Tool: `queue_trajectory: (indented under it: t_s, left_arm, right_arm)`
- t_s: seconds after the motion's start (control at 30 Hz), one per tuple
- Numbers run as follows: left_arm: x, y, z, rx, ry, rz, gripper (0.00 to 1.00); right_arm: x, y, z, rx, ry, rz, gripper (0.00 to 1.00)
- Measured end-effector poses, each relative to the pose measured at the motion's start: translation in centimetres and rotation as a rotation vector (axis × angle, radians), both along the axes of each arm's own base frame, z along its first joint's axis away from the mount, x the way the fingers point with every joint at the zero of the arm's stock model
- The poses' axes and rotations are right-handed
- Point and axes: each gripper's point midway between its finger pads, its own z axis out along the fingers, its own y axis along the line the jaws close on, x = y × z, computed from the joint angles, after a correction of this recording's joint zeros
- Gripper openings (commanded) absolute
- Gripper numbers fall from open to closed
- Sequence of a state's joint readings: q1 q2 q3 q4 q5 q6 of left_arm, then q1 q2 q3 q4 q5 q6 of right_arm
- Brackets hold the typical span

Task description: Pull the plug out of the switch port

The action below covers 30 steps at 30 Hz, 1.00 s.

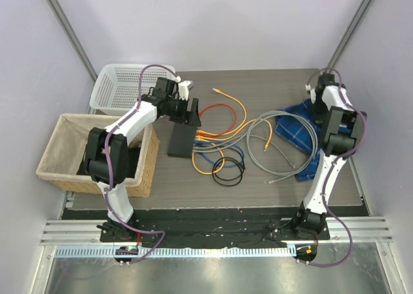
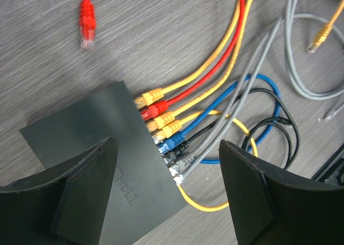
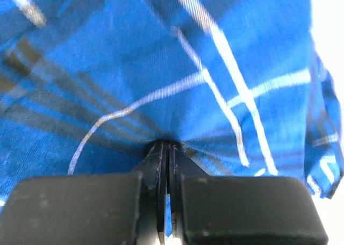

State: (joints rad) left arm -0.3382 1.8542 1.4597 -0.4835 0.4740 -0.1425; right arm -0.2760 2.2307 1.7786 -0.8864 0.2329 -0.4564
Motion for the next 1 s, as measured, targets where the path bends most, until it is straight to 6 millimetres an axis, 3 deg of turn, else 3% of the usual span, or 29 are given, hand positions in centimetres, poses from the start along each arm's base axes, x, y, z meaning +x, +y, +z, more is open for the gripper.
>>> queue_trajectory:
  t_s: [0.17, 0.23, 0.33, 0.37, 0.4, 0.53, 0.73, 0.87, 1.0]
  left_arm:
    - [-0.2, 0.6, -1.3, 0.033, 0.023, 0.028, 0.82]
    - [0.0, 1.2, -1.9, 0.065, 0.024, 0.057, 0.84]
    - [0.6, 3.0, -3.1, 0.158, 0.014, 0.142, 0.86]
    - [1.1, 4.0, -3.6, 0.207, 0.005, 0.188, 0.87]
    - [1.4, 4.6, -3.9, 0.236, -0.001, 0.212, 0.87]
    - [2.3, 6.9, -5.4, 0.351, -0.014, 0.297, 0.87]
    - [2.9, 8.0, -7.6, 0.424, 0.011, 0.337, 0.87]
    - [2.4, 7.1, -7.9, 0.369, 0.040, 0.321, 0.82]
    - [1.8, 6.2, -8.3, 0.305, 0.065, 0.303, 0.80]
  right_arm:
    - [10.3, 1.2, 1.3, -0.068, -0.228, 0.025, 0.02]
    - [11.7, 2.6, 1.6, -0.024, -0.280, 0.032, 0.04]
    - [11.5, 5.4, 2.4, 0.084, -0.315, 0.040, 0.24]
    - [11.0, 6.5, 3.0, 0.122, -0.322, 0.048, 0.36]
    - [10.6, 7.3, 3.5, 0.151, -0.327, 0.051, 0.39]
    - [9.2, 11.4, 8.6, 0.251, -0.419, 0.095, 0.48]
    - [9.2, 19.2, 17.2, 0.368, -0.608, 0.230, 0.59]
    - [8.8, 22.2, 17.6, 0.428, -0.607, 0.268, 0.59]
    - [7.6, 24.2, 15.9, 0.469, -0.547, 0.288, 0.59]
